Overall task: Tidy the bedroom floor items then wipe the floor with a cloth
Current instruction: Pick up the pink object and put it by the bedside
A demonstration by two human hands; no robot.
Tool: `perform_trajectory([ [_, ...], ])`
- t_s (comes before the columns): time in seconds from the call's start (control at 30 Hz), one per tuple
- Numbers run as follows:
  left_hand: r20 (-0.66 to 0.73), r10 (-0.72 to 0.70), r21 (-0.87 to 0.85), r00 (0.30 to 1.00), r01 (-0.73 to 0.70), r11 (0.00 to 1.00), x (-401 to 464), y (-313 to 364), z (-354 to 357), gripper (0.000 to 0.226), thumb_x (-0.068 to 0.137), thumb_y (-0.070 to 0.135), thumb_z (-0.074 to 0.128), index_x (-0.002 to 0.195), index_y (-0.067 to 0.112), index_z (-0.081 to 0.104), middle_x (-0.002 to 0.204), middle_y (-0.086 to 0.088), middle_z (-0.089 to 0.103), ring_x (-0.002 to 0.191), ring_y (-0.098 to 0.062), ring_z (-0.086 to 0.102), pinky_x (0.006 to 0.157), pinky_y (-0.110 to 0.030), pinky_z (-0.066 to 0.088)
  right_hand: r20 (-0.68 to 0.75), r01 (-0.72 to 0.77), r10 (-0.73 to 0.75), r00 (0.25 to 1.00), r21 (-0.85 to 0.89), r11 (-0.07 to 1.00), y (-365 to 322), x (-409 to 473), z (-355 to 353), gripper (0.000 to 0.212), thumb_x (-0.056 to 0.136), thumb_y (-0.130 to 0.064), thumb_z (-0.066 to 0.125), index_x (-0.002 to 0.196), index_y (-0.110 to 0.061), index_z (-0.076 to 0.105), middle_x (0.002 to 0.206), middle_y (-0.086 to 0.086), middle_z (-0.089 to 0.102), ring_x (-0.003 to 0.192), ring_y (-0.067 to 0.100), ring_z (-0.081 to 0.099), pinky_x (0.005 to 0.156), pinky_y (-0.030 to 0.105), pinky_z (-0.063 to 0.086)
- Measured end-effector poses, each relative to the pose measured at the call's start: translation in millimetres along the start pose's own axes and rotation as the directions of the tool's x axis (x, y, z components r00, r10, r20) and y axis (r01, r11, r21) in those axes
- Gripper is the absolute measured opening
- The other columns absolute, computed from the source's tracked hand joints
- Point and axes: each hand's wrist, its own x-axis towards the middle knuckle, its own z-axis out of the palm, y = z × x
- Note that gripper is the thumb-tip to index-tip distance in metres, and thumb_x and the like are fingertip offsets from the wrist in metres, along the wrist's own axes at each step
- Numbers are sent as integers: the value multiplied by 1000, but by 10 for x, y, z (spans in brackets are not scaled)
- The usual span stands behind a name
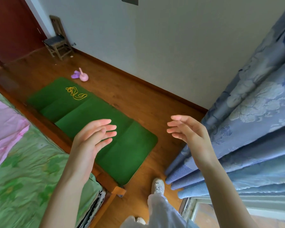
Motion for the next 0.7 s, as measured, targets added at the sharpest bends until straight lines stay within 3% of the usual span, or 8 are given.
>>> perform_trajectory([
  [0.43, -8, 42, -85, 999, -42, 995, 1293, 131, 842, 28, 75, 25, 54, 100, 19, 65, 96, -1, 72, 95, -18, 68, 74, -19, 54, -28, 29, -29, 999, -5, 1000, -162, 1248, -423, 23, 96, -5, 43, 105, -11, 63, 93, 6, 70, 79, 15, 68, 75, 24, 53],
  [0.7, 93, -27, -123, 995, 38, 992, 1859, 28, 1480, 28, 74, 23, 55, 99, 14, 66, 95, -5, 71, 93, -21, 68, 77, -23, 55, -187, -28, 26, 982, -6, 1000, -158, 1815, -1053, 20, 94, -4, 47, 98, -14, 64, 87, 4, 70, 73, 13, 67, 65, 20, 54],
])
